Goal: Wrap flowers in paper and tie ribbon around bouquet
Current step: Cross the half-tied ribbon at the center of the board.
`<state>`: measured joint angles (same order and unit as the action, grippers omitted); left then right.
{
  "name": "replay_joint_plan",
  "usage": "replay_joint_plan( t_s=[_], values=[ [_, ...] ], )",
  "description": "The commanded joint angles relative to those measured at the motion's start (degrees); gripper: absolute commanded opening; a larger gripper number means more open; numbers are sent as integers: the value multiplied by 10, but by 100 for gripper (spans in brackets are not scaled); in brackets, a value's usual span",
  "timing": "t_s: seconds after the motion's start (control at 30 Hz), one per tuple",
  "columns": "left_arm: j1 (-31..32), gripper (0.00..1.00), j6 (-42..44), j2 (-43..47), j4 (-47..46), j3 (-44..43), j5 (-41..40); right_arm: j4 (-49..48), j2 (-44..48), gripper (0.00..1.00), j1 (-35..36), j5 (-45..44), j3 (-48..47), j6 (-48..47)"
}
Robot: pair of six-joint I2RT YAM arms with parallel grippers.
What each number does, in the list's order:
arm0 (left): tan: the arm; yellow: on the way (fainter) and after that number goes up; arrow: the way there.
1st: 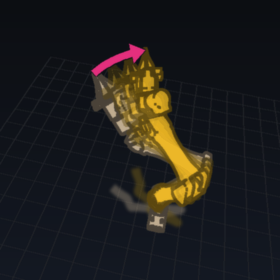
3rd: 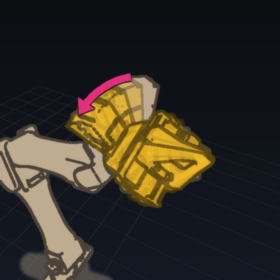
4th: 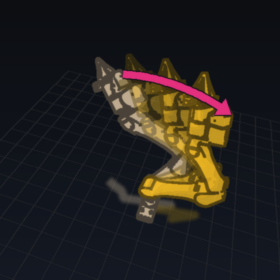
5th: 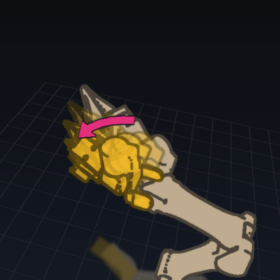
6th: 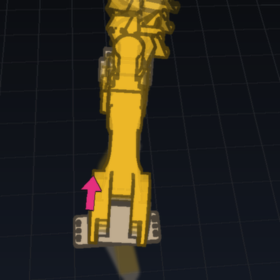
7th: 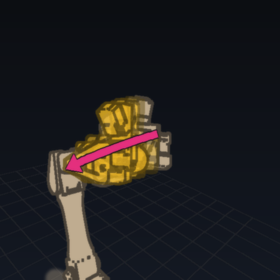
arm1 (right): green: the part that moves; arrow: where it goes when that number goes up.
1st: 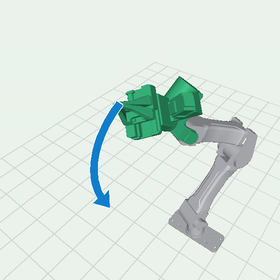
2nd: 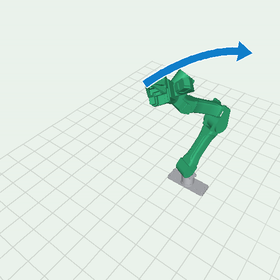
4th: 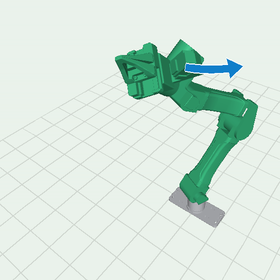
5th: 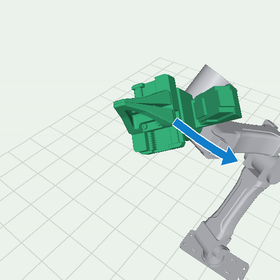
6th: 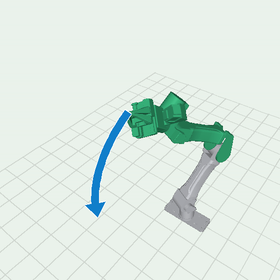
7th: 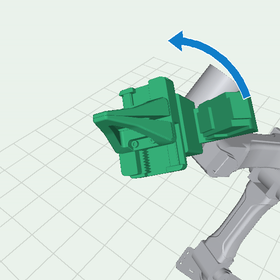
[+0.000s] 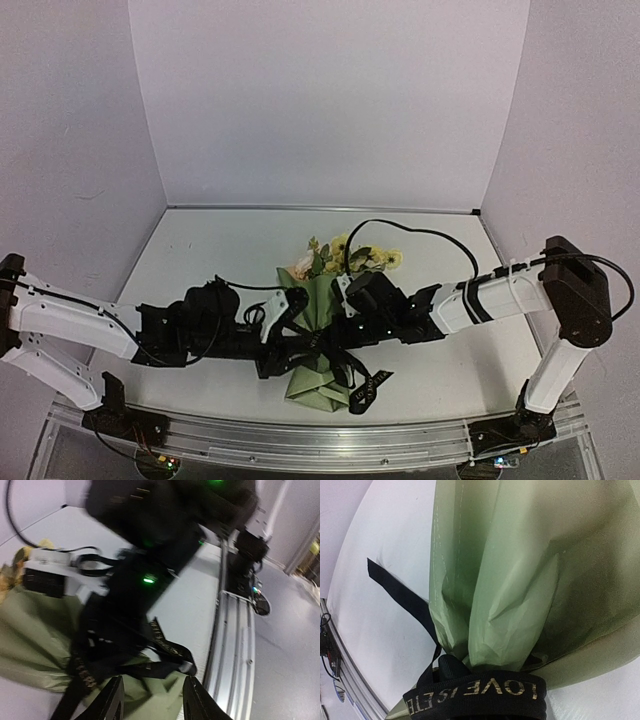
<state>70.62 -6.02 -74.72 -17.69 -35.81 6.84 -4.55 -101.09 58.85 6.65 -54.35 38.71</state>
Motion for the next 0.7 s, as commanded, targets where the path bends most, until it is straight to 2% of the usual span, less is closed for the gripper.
replay_joint_plan(
  t_s=[0.0,0.2,0.3,0.67],
  values=[
    [-69,40,-62,-9,3,-9,-38,-45,0,0,-1,8,12,-27],
    [-110,24,-81,-93,42,-63,-42,-67,0,0,-1,16,16,-48],
    [-113,20,-77,-127,56,-85,-53,-69,1,0,-1,21,15,-52],
    [-113,17,-52,-186,71,-122,-62,-74,0,0,-1,29,15,-52]
  ],
)
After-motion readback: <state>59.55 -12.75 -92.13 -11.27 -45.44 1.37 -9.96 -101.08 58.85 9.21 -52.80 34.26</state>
